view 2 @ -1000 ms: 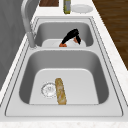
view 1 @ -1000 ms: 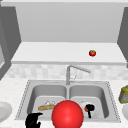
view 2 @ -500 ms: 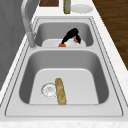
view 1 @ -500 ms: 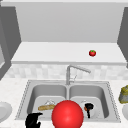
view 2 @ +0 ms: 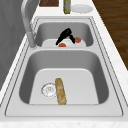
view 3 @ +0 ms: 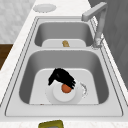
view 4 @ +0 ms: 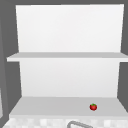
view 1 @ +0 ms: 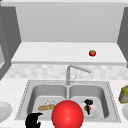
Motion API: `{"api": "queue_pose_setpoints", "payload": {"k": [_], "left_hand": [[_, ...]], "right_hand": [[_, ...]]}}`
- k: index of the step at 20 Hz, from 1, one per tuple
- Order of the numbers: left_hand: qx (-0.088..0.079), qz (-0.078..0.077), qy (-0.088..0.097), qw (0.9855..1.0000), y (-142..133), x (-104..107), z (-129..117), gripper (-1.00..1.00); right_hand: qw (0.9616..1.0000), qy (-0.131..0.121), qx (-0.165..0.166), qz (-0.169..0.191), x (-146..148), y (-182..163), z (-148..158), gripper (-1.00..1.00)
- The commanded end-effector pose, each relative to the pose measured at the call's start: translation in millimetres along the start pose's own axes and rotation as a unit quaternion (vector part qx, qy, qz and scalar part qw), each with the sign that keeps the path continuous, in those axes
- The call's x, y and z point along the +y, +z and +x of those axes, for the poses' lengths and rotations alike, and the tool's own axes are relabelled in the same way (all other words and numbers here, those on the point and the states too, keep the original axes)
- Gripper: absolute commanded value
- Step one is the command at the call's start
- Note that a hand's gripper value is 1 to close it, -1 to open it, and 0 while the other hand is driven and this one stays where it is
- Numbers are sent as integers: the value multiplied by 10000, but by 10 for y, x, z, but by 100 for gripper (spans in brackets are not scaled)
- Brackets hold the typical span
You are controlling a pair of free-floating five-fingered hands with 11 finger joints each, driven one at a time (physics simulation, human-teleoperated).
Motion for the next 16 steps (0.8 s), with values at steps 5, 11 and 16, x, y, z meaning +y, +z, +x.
{"api": "queue_pose_setpoints", "payload": {"k": [5,11,16], "left_hand": [[0,0,0,10000,0,0,0,0],[0,0,0,10000,0,0,0,0],[0,0,0,10000,0,0,0,0]], "right_hand": [[9996,120,-29,258,36,-498,-69,-100],[9995,161,-18,262,153,-888,-113,-100],[9987,162,-65,482,200,-1017,-156,-100]]}}
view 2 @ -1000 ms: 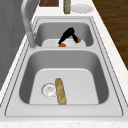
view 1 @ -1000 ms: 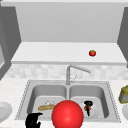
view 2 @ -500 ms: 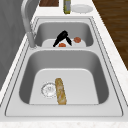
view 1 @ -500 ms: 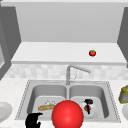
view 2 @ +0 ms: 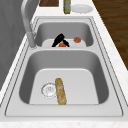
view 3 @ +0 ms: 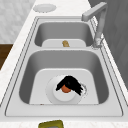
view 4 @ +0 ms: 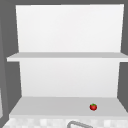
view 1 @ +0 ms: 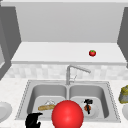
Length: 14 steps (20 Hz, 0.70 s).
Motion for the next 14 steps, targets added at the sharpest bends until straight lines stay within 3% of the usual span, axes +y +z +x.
{"api": "queue_pose_setpoints", "payload": {"k": [1,5,6,8,12,14], "left_hand": [[0,0,0,10000,0,0,0,0],[0,0,0,10000,0,0,0,0],[0,0,0,10000,0,0,0,0],[0,0,0,10000,0,0,0,0],[0,0,0,10000,0,0,0,0],[0,0,0,10000,0,0,0,0]], "right_hand": [[9998,174,-37,45,123,-206,-39,-100],[9999,96,-115,73,136,-166,-69,-100],[9999,95,-99,70,134,-155,-50,100],[9995,150,-57,-257,43,-124,-37,100],[9999,97,58,-7,-152,-25,34,100],[9994,26,70,-351,-96,81,20,100]]}}
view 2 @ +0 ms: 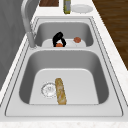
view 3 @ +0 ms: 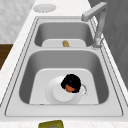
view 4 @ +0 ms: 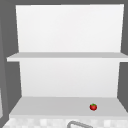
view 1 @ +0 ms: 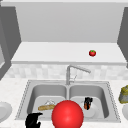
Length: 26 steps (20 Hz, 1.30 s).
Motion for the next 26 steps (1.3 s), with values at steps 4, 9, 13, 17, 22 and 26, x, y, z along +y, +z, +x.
{"api": "queue_pose_setpoints", "payload": {"k": [4,9,13,17,22,26], "left_hand": [[0,0,0,10000,0,0,0,0],[0,0,0,10000,0,0,0,0],[0,0,0,10000,0,0,0,0],[0,0,0,10000,0,0,0,0],[0,0,0,10000,0,0,0,0],[0,0,0,10000,0,0,0,0]], "right_hand": [[9995,-38,21,-298,103,102,16,100],[9982,-144,180,-552,-40,222,33,100],[9987,-97,192,-462,-195,477,-16,100],[9989,-89,98,-460,-317,767,-91,100],[9975,-119,64,-697,-402,1121,-252,100],[9966,-165,20,-802,-457,1349,-403,100]]}}
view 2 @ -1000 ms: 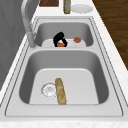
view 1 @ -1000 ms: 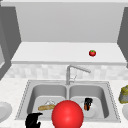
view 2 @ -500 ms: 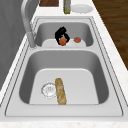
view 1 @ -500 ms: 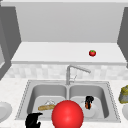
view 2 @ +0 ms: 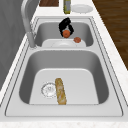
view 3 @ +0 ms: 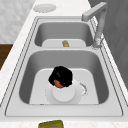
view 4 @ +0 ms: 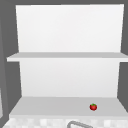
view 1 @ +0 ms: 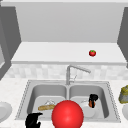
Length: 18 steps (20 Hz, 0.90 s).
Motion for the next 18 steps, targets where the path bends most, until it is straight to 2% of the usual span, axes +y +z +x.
{"api": "queue_pose_setpoints", "payload": {"k": [1,16,18], "left_hand": [[0,0,0,10000,0,0,0,0],[0,0,0,10000,0,0,0,0],[0,0,0,10000,0,0,0,0]], "right_hand": [[9999,-54,15,-158,-68,191,-137,100],[9999,8,10,-172,-454,1015,-652,100],[9998,87,88,-151,-543,1101,-668,100]]}}
